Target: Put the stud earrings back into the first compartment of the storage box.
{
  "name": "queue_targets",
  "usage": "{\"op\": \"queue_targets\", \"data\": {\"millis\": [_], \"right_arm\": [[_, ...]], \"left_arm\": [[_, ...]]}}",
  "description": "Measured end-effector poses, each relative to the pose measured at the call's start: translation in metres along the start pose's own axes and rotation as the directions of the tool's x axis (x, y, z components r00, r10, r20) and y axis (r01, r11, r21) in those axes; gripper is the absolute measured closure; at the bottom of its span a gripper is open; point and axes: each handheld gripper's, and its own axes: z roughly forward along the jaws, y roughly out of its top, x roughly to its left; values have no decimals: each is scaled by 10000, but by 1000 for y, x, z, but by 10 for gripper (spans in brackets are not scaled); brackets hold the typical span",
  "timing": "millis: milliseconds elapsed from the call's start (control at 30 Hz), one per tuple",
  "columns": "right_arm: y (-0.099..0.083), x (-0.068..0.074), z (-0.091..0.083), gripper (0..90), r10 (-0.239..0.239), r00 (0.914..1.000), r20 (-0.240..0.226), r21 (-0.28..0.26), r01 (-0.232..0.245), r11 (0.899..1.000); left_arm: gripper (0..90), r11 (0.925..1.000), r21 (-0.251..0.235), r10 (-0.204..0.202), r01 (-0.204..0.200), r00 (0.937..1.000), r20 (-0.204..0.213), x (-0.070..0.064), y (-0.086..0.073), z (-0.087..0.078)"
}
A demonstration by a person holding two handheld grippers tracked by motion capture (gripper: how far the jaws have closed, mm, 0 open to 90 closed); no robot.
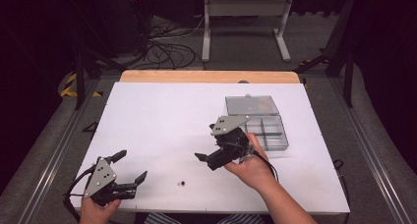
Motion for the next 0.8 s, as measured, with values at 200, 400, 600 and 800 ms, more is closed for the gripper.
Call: {"op": "queue_targets", "data": {"millis": [200,400,600,800], "right_arm": [[-4,16,7,50,-507,9981,-362,-70,505,9987],[-9,27,16,66,-428,9963,-746,214,445,9988],[-16,35,29,91,-246,9927,-1182,551,313,9980],[-22,44,42,144,-239,9890,-1460,924,376,9950]], "left_arm": [[113,10000,2,8,-8,10000,-18,0,0,0],[113,10000,0,35,-35,10000,-29,0,0,0],[112,10000,-19,-20,20,10000,-9,0,0,0],[113,10000,-18,7,-7,10000,-17,0,0,0]]}}
